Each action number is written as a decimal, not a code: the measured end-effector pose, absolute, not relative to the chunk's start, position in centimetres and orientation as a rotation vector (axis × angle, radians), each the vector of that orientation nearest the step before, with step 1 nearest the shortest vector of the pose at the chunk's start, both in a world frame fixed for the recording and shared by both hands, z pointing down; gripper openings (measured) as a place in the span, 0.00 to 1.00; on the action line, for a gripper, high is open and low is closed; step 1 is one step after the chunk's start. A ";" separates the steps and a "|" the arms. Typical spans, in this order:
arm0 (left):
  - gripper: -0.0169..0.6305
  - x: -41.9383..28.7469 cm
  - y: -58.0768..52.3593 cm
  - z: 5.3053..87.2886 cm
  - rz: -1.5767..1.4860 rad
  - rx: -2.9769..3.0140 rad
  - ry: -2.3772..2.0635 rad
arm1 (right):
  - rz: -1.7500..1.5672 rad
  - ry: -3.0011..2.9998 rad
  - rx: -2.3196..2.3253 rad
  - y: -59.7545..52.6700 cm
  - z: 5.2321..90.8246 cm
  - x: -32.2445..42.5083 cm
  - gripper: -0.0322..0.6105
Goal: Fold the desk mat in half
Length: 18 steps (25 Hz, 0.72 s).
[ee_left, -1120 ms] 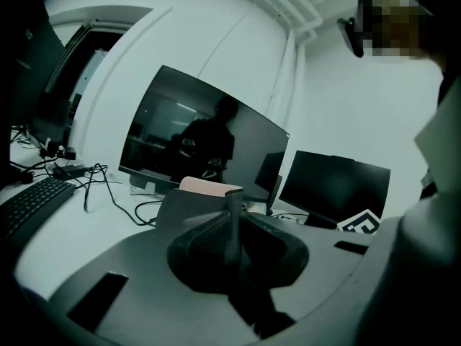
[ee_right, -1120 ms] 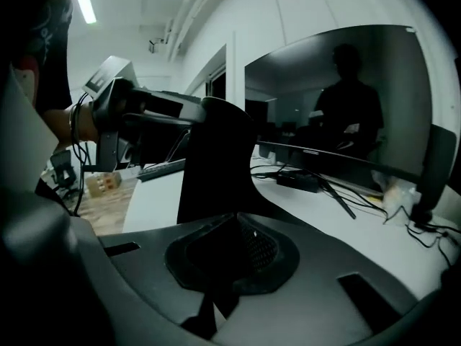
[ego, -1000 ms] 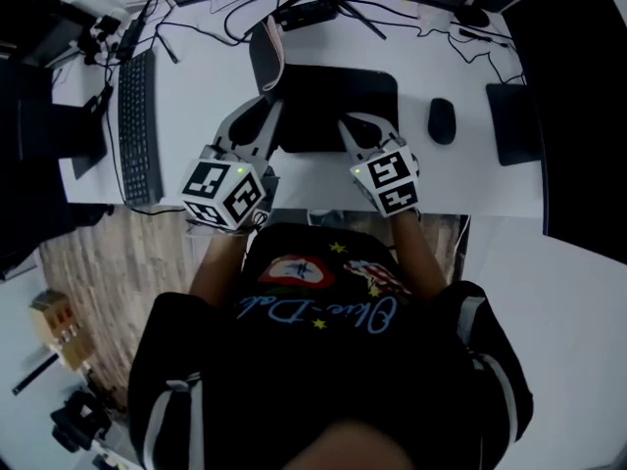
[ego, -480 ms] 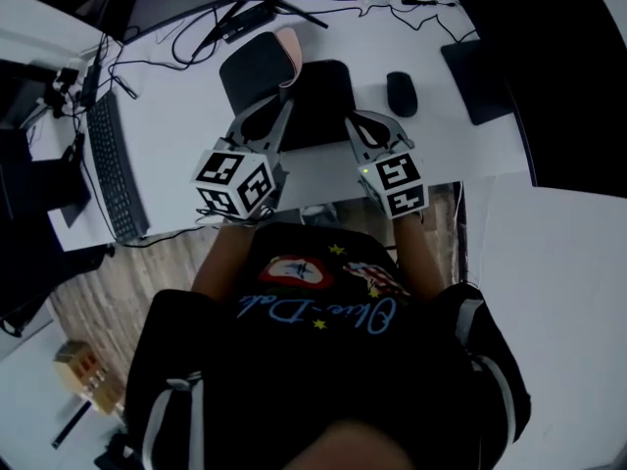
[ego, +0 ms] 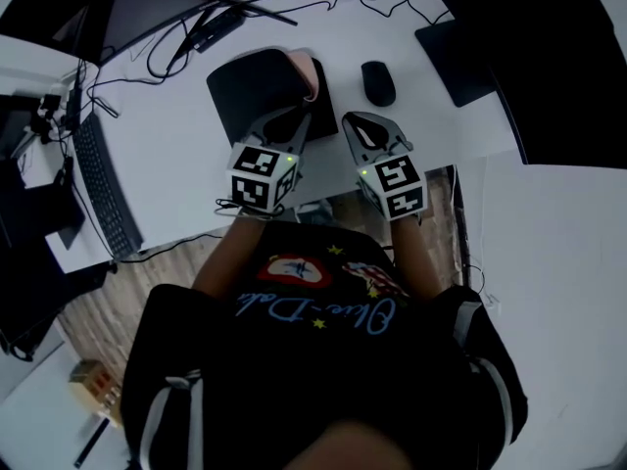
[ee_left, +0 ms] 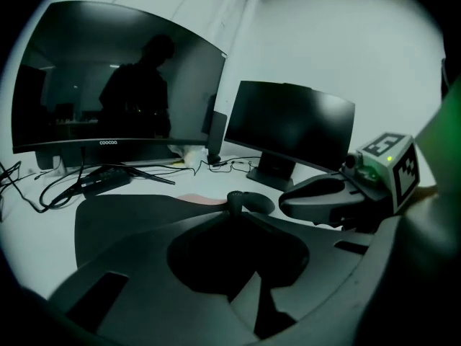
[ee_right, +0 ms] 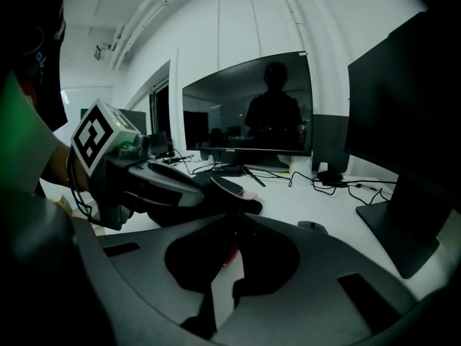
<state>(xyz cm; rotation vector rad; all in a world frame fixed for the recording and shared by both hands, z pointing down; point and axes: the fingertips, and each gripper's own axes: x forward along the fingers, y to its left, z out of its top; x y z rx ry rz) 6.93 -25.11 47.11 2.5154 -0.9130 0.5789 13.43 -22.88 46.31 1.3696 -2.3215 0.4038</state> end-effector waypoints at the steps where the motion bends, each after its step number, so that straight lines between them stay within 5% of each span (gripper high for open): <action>1: 0.09 7.3 -24.9 47.5 0.601 2.518 -0.896 | 0.408 -2.323 1.375 -22.8 46.3 13.6 0.05; 7: 0.15 8.5 -24.6 48.7 0.658 2.529 -0.826 | 0.413 -2.328 1.387 -23.3 46.0 14.1 0.05; 18: 0.18 6.9 -24.8 46.4 0.303 2.366 -0.818 | 0.381 -2.388 1.415 -24.2 44.5 13.9 0.05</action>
